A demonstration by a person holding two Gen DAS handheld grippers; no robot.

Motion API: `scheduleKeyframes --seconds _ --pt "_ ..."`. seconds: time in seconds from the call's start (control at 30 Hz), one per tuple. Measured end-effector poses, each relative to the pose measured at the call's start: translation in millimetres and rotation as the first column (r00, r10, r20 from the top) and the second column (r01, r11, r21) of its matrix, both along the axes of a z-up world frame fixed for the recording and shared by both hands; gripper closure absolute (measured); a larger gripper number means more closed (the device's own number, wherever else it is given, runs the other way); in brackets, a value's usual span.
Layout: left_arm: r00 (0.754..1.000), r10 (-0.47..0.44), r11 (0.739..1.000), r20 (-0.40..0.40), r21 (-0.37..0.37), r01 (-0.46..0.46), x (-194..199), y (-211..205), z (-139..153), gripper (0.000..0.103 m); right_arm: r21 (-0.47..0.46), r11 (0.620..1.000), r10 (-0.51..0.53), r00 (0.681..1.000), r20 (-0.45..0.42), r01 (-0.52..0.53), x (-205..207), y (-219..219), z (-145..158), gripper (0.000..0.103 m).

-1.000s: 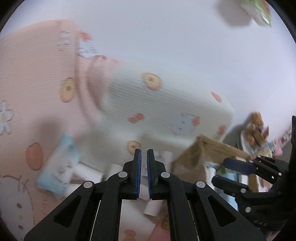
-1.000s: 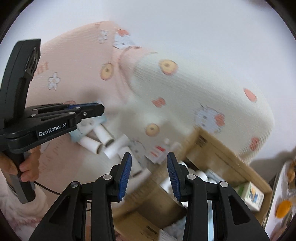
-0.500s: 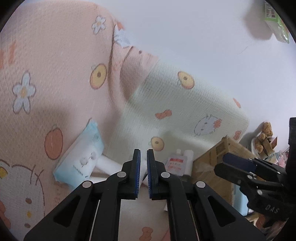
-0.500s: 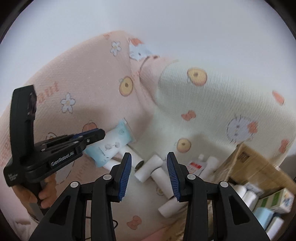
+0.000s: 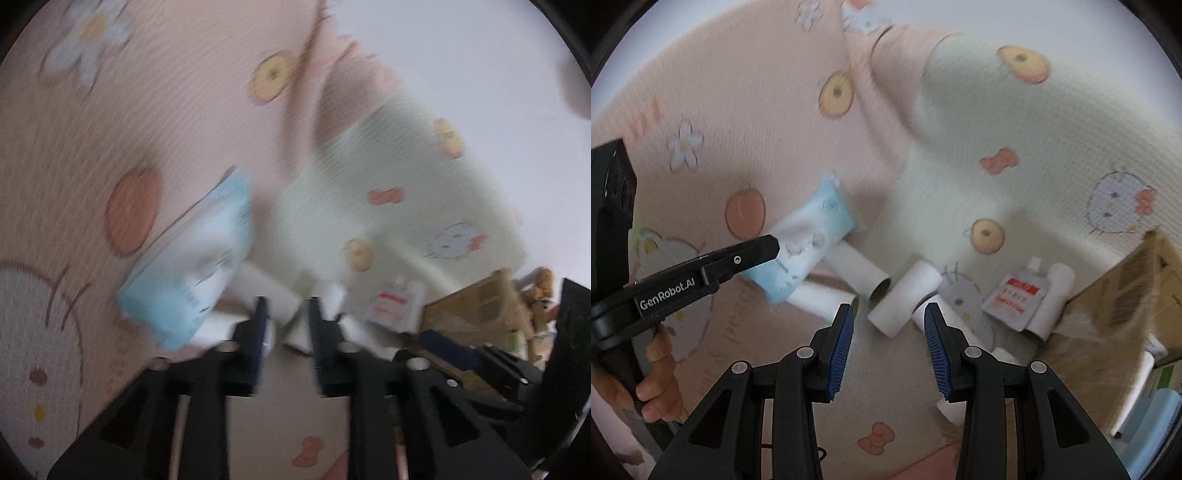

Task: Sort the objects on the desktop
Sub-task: 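Move the open left tool back to the pile of paper tubes, then position the open left gripper around a white paper tube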

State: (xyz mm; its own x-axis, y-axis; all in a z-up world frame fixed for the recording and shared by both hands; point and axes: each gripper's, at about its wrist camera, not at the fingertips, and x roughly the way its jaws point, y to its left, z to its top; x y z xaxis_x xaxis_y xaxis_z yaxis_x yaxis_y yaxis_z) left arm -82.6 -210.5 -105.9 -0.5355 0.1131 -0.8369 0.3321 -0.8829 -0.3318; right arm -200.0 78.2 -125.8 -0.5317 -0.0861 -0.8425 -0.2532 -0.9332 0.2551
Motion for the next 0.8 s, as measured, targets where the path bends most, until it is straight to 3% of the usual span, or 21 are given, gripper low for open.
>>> scheduleKeyframes --seconds 0.13,0.3,0.4,0.5,0.7,0.8 --pt "0.998 0.034 0.999 0.053 0.006 -0.035 13.3 -9.1 -25.3 0.069 0.043 0.997 0.067 0.996 0.052 -0.070 -11.3 -23.6 -23.9 0.067" --pt "0.995 0.073 0.997 0.065 0.006 -0.073 34.3 -17.4 -53.0 0.068 0.006 0.989 0.150 0.984 0.093 -0.151 -21.7 -45.1 -48.6 0.067" --pt "0.995 0.092 0.996 0.047 0.001 -0.092 41.9 -23.0 -67.4 0.068 -0.005 0.988 0.152 0.984 0.088 -0.152 -26.1 -47.8 -56.4 0.067" --pt "0.997 0.082 0.995 -0.003 0.055 -0.082 45.0 -27.3 -77.5 0.067 -0.028 0.989 0.145 0.987 0.063 -0.144 -28.4 -46.7 -63.3 0.067" --pt "0.994 0.105 0.994 -0.032 -0.012 -0.106 45.4 -27.6 -95.0 0.067 -0.040 0.988 0.151 0.988 0.019 -0.150 -33.3 -51.7 -77.3 0.067" --pt "0.991 0.122 0.992 -0.048 0.053 -0.119 44.4 -35.9 -102.1 0.067 -0.027 0.987 0.160 0.987 0.035 -0.159 -37.2 -56.2 -86.6 0.067"
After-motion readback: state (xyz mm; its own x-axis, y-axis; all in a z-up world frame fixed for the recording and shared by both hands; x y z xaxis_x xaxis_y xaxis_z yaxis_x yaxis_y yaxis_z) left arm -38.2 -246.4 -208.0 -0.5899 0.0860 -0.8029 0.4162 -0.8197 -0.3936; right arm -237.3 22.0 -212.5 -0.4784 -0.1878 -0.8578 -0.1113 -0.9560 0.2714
